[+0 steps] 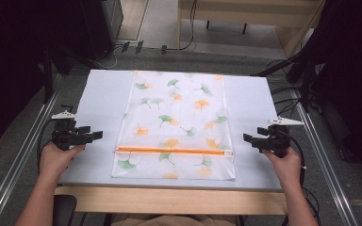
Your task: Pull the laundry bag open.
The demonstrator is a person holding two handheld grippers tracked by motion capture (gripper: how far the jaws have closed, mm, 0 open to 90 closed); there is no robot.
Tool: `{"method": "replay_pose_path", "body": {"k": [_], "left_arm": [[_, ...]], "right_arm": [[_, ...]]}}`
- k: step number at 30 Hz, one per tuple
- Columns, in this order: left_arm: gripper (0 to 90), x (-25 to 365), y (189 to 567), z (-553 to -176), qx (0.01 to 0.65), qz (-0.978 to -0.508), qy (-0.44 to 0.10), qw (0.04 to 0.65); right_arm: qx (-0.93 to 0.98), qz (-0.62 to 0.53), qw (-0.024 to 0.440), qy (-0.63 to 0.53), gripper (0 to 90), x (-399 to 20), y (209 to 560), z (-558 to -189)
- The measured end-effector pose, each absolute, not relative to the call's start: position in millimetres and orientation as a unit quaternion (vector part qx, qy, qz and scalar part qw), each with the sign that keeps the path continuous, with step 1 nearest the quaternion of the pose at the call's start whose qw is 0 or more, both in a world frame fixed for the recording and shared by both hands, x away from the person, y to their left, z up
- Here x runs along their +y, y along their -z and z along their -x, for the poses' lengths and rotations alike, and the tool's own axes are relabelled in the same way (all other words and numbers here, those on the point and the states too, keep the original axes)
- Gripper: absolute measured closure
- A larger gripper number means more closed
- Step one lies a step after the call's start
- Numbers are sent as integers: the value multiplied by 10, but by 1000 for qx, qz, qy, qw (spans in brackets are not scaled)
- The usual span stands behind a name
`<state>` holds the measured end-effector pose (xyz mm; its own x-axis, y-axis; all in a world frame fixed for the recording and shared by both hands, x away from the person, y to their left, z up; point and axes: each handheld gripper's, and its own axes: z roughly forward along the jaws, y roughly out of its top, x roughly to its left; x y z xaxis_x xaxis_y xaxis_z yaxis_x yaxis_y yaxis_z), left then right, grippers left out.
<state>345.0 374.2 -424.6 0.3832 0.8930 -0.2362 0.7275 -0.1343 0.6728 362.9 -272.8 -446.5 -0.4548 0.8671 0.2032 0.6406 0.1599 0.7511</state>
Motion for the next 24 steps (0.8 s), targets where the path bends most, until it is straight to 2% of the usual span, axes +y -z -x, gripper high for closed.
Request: {"method": "replay_pose_path", "body": {"k": [8,11,20,24], "left_arm": [[308,3731,4275,-3480,552,-743,-108,363],[308,3727,4285,-3487,553,-744,-107,360],[304,3744,4303,-3498,555,-745,-104,355],[268,3751,4340,-3520,562,-746,-98,345]], "right_arm": [[753,-501,157,-396,260,-2737,4512,-3639],[763,-488,142,-399,202,-2731,4524,-3645],[766,-494,137,-388,208,-2740,4547,-3655],[769,-494,132,-384,211,-2738,4565,-3664]]}}
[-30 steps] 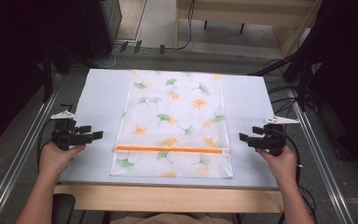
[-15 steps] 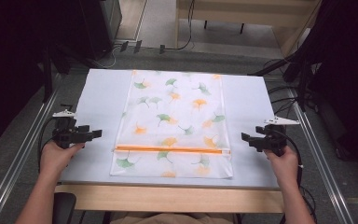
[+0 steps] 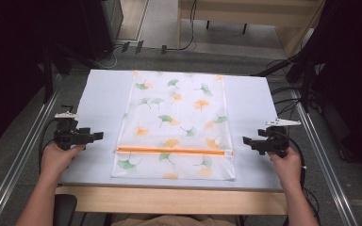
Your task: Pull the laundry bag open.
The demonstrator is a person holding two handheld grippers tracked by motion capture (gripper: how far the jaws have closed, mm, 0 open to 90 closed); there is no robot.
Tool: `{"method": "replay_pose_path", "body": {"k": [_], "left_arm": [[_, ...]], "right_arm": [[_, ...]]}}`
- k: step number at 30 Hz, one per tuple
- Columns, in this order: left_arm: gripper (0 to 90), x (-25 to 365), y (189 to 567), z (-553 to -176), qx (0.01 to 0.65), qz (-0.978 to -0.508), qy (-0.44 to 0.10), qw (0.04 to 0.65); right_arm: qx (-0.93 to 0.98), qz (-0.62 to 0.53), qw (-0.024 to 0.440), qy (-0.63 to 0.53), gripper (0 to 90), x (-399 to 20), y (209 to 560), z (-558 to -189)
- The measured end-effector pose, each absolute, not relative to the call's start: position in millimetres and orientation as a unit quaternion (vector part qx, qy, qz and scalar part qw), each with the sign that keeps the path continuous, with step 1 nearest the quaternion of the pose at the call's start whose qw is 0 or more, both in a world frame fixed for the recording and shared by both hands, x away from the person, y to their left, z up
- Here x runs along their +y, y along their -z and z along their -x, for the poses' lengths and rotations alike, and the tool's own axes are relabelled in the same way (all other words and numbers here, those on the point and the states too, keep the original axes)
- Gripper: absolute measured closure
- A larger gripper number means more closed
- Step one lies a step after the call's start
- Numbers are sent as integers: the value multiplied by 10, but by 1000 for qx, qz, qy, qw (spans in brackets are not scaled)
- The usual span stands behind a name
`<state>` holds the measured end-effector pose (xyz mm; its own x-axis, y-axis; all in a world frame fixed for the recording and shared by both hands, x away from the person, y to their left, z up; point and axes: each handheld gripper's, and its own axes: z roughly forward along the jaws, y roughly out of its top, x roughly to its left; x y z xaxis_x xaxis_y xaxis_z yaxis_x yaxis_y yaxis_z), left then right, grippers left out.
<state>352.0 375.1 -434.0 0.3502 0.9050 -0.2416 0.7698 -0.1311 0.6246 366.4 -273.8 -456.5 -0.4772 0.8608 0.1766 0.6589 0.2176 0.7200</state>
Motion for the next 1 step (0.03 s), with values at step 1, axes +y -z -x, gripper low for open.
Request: {"method": "replay_pose_path", "body": {"k": [1], "left_arm": [[267,3754,4348,-3524,563,-746,-101,340]], "right_arm": [[771,-494,133,-379,216,-2733,4574,-3668]]}}
